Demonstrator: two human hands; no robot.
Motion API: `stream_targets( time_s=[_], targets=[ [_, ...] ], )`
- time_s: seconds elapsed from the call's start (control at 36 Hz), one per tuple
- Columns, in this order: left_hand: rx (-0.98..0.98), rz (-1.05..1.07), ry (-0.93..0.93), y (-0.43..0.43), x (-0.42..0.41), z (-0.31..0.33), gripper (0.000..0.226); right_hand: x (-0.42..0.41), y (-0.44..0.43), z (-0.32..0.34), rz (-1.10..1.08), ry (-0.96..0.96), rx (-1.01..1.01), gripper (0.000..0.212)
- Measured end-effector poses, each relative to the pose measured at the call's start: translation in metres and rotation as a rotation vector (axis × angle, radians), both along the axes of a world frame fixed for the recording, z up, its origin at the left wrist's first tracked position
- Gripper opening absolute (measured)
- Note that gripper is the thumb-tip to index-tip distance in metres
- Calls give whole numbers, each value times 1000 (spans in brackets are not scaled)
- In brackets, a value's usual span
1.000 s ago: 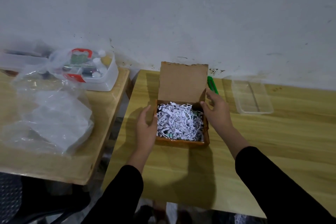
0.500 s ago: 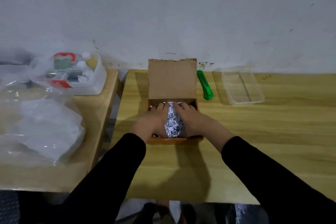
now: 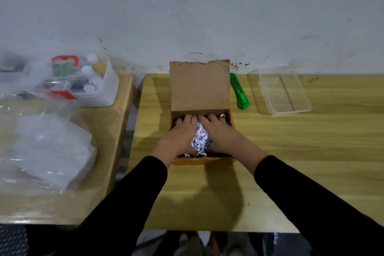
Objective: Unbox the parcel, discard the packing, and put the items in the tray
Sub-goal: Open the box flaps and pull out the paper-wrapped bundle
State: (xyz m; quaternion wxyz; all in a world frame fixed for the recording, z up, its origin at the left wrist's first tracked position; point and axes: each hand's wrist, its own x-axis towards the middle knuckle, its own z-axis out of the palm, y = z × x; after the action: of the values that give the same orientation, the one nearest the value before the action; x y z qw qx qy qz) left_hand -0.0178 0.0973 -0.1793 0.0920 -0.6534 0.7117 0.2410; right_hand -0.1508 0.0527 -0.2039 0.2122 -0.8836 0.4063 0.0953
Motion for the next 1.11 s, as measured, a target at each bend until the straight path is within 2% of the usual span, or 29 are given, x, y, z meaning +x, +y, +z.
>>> stream_targets(
  time_s=[0.25,0.44,0.72,0.97,1.11],
  targets=[
    [20,28,35,-1,1,-2,78,0,0,1,11,-4,-12,62],
    [19,69,118,1,-2,1,68,-4,8,12,-14,-48,-38,54],
    [27,119,167,5,-3,12,65,-1,13,39,-27,1,-46,51],
    [-17,128,184,3,-2,21,63,-1,16,53,-116,-68,-23,57],
    [-14,121,225,2,1,23,71,-2,19,59,-124,-97,-38,56]
  ],
)
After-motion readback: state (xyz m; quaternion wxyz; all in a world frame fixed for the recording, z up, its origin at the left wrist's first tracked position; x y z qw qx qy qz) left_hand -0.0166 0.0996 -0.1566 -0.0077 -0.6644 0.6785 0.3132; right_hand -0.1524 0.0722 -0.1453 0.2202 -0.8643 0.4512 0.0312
